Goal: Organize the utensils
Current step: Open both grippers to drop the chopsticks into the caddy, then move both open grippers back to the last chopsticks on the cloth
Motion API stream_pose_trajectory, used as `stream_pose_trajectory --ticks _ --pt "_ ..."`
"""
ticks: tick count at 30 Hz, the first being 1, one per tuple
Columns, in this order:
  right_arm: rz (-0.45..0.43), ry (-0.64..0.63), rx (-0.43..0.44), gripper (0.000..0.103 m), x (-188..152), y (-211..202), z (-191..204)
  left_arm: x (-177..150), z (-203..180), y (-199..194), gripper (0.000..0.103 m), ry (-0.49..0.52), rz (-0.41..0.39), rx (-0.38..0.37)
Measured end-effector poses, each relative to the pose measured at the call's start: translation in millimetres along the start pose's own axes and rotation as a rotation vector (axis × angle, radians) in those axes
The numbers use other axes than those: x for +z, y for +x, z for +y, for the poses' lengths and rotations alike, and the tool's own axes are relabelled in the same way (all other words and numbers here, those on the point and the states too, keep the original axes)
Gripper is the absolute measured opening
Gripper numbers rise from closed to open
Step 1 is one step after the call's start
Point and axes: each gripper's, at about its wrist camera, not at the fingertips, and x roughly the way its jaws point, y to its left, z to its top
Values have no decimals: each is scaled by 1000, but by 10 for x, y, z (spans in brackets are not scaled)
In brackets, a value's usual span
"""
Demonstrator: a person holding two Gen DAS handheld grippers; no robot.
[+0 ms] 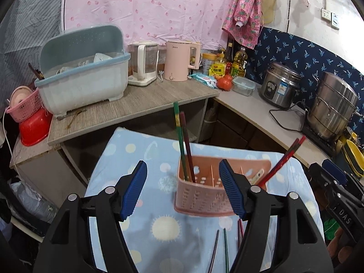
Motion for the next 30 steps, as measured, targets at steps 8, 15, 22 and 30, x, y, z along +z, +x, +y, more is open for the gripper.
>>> stream_pose_trajectory --ticks 8,15,22,30 --pt "93 0 -11 51 -543 -50 -10 -518 54 -14 62 -2 85 -1" --pt "173 -6 -33 51 -1013 -90 -41 -1004 80 -8 62 -3 171 -5" --pt "270 -1 -27 50 -1498 -114 -90 -1471 69 -21 62 10 256 -6" --pt "356 -11 -7 44 -1966 -176 -19 -1928 70 1 60 7 349 -11"
